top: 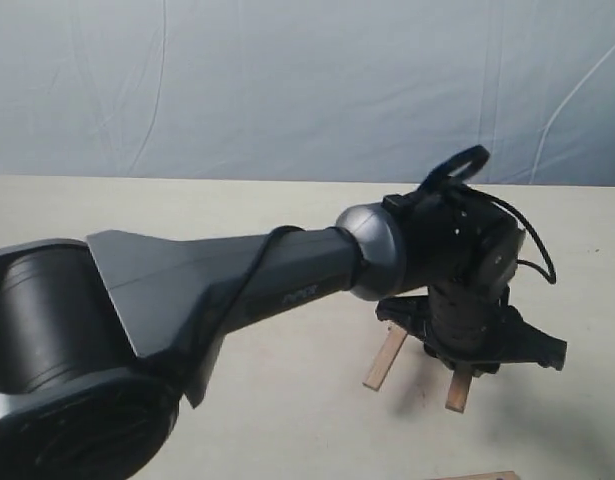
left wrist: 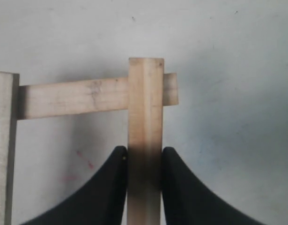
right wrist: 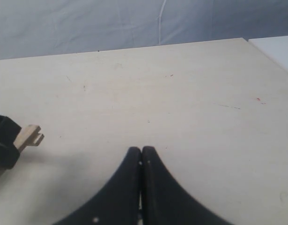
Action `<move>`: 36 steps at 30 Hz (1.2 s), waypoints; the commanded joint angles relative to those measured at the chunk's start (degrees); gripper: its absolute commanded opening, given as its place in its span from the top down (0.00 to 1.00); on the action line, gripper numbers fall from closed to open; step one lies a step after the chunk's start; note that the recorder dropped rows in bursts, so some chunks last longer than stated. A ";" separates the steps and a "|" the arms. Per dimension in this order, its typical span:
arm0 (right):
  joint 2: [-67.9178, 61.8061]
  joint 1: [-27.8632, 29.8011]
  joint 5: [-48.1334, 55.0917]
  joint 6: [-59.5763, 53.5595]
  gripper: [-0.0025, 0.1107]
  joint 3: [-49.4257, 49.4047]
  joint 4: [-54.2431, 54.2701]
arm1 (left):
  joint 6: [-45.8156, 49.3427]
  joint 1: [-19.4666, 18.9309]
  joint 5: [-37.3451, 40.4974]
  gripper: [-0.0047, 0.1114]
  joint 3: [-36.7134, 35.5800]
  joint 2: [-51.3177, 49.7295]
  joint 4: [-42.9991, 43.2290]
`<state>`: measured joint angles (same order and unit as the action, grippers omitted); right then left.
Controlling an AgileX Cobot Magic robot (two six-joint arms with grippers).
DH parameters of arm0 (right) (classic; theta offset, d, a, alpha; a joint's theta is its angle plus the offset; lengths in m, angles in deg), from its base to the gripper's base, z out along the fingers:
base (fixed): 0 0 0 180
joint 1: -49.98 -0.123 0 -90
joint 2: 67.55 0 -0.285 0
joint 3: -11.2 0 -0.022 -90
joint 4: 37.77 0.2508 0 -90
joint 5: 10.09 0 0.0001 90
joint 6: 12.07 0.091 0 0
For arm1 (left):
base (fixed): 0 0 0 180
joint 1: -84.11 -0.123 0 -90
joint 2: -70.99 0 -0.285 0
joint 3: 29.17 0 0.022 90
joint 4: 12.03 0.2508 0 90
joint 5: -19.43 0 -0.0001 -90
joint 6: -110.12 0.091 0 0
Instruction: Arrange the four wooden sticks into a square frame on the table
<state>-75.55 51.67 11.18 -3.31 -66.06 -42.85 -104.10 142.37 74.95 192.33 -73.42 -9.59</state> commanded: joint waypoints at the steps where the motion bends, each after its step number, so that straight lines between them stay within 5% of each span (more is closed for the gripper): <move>1: 0.21 0.29 -0.32 -0.07 0.99 0.04 -0.16 | -8.24 1.97 -2.41 0.96 -1.95 0.97 2.15; 17: 0.21 0.29 -0.32 -0.07 0.99 0.04 -0.16 | -35.11 9.55 -5.53 0.96 -5.78 0.97 12.49; 32: 0.21 0.29 -0.44 -0.07 0.99 0.04 -0.16 | -43.16 9.44 -13.60 0.96 -11.94 2.49 16.10; 36: 0.21 0.29 -0.44 -0.07 0.99 0.04 -0.16 | -34.93 7.82 -9.19 0.96 -11.94 6.24 18.04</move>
<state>-75.55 51.67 11.18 -3.31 -66.06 -42.85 -144.55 151.35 62.86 180.36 -70.51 6.55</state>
